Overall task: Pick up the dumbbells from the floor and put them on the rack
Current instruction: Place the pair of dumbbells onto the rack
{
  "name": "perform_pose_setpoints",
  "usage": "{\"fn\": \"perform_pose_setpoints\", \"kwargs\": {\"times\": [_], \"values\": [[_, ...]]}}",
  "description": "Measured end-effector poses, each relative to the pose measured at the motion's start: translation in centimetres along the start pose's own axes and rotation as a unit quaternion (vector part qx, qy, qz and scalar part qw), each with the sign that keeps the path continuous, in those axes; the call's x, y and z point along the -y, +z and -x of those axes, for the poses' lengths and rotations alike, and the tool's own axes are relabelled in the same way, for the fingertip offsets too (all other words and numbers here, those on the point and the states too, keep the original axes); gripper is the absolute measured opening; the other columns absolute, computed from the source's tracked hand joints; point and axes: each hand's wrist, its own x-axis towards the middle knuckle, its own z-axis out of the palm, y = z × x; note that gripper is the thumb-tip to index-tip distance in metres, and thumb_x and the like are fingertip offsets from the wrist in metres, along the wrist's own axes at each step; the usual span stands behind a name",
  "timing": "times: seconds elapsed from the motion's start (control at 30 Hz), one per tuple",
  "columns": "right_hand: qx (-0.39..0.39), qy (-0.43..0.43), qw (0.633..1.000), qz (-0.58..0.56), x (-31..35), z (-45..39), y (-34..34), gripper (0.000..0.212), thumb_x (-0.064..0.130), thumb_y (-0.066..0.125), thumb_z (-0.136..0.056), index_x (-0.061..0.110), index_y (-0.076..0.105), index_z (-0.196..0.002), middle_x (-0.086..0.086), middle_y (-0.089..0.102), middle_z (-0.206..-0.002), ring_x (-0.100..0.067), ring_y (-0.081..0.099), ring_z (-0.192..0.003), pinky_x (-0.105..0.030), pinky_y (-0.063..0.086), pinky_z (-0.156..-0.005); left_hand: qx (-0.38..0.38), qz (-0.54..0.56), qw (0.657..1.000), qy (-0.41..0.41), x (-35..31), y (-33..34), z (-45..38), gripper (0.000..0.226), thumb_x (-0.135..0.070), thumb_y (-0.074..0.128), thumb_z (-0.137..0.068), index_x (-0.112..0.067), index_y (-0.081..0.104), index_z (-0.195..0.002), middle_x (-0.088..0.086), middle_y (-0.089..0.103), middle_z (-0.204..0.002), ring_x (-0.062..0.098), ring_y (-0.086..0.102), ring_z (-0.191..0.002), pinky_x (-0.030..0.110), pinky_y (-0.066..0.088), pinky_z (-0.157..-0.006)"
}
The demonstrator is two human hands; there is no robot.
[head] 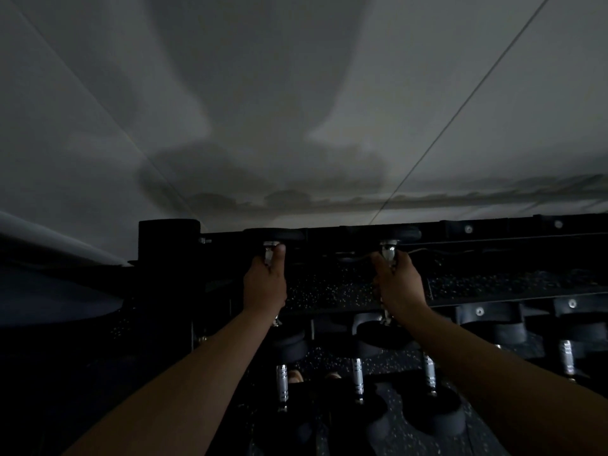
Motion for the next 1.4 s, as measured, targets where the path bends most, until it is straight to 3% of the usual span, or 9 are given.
{"fn": "perform_pose_setpoints", "kwargs": {"times": [0.2, 0.33, 0.5, 0.6, 0.7, 0.8, 0.97, 1.17, 1.4], "values": [[0.008, 0.007, 1.000, 0.017, -0.2, -1.4, 0.3, 0.029, 0.054, 0.054, -0.090, 0.026, 0.054, -0.099, 0.006, 0.065, -0.077, -0.010, 0.063, -0.064, -0.023, 0.041, -0.050, 0.000, 0.027, 1.000, -0.011, 0.5, 0.1, -0.2, 0.074, -0.091, 0.046, -0.066, -0.022, 0.053, -0.092, 0.011, 0.056, -0.060, 0.025, 0.054, -0.034, 0.030, 0.044, -0.042], [0.020, 0.018, 0.999, 0.021, -1.6, -1.5, 0.6, 0.035, 0.059, 0.054, -0.088, 0.026, 0.051, -0.099, -0.005, 0.068, -0.083, -0.024, 0.067, -0.069, -0.037, 0.054, -0.061, -0.007, -0.006, 1.000, 0.000, 1.0, 0.4, -0.1, 0.073, -0.090, 0.043, -0.070, -0.022, 0.053, -0.094, 0.030, 0.067, -0.089, 0.051, 0.066, -0.078, 0.045, 0.055, -0.059], [0.024, 0.021, 0.998, 0.044, -0.7, -1.7, 0.7, 0.043, 0.056, 0.052, -0.090, 0.019, 0.050, -0.110, -0.013, 0.068, -0.098, -0.030, 0.064, -0.078, -0.042, 0.052, -0.069, -0.006, -0.023, 0.999, 0.023, 0.2, 0.3, 0.1, 0.081, -0.089, 0.040, -0.073, -0.019, 0.055, -0.110, 0.025, 0.070, -0.095, 0.048, 0.069, -0.085, 0.061, 0.058, -0.074], [0.050, 0.011, 0.996, 0.075, 0.0, -0.9, -0.2, 0.056, 0.058, 0.050, -0.091, 0.014, 0.042, -0.124, -0.018, 0.062, -0.114, -0.031, 0.057, -0.087, -0.034, 0.039, -0.073, -0.001, -0.040, 0.999, 0.020, -0.5, 0.2, 1.0, 0.073, -0.077, 0.043, -0.083, -0.015, 0.049, -0.121, 0.021, 0.070, -0.099, 0.041, 0.070, -0.079, 0.051, 0.060, -0.071], [0.059, -0.010, 0.995, 0.079, 0.8, 0.8, -1.4, 0.061, 0.057, 0.051, -0.090, 0.016, 0.039, -0.134, -0.019, 0.055, -0.127, -0.033, 0.055, -0.104, -0.033, 0.036, -0.079, -0.021, -0.076, 0.995, 0.053, -1.2, -0.5, 2.2, 0.050, -0.055, 0.054, -0.092, -0.012, 0.050, -0.116, 0.016, 0.068, -0.106, 0.037, 0.066, -0.095, 0.035, 0.047, -0.075], [0.062, -0.038, 0.995, 0.067, 0.8, 3.7, -2.8, 0.061, 0.049, 0.054, -0.091, 0.013, 0.038, -0.138, -0.016, 0.048, -0.135, -0.032, 0.049, -0.118, -0.030, 0.034, -0.084, -0.046, -0.064, 0.992, 0.099, -1.7, -2.4, 4.9, 0.040, -0.046, 0.058, -0.090, -0.006, 0.060, -0.095, 0.016, 0.070, -0.090, 0.035, 0.068, -0.084, 0.043, 0.055, -0.071], [0.071, -0.144, 0.983, 0.090, -0.8, 11.3, -5.1, 0.055, 0.045, 0.056, -0.092, 0.014, 0.044, -0.135, -0.016, 0.051, -0.133, -0.031, 0.053, -0.114, -0.038, 0.043, -0.090, -0.105, -0.137, 0.974, 0.149, 2.0, -7.4, 12.6, 0.037, -0.033, 0.057, -0.093, 0.001, 0.066, -0.106, 0.019, 0.066, -0.107, 0.032, 0.062, -0.100, 0.035, 0.045, -0.081], [0.122, -0.263, 0.949, 0.123, -3.3, 21.5, -3.8, 0.054, 0.041, 0.059, -0.093, 0.010, 0.047, -0.135, -0.018, 0.050, -0.136, -0.034, 0.045, -0.127, -0.039, 0.035, -0.106, -0.154, -0.148, 0.969, 0.125, 10.7, -13.7, 26.0, 0.032, -0.037, 0.050, -0.097, -0.007, 0.059, -0.092, 0.005, 0.055, -0.093, 0.025, 0.057, -0.089, 0.027, 0.033, -0.072], [0.240, -0.307, 0.909, 0.151, -5.7, 33.3, 3.7, 0.058, 0.051, 0.058, -0.088, 0.014, 0.051, -0.132, -0.013, 0.053, -0.134, -0.030, 0.051, -0.122, -0.036, 0.039, -0.098, -0.233, -0.090, 0.968, 0.019, 21.6, -21.9, 37.6, 0.057, -0.054, 0.048, -0.093, -0.015, 0.055, -0.133, 0.006, 0.059, -0.132, 0.023, 0.054, -0.120, 0.028, 0.035, -0.089]]}}
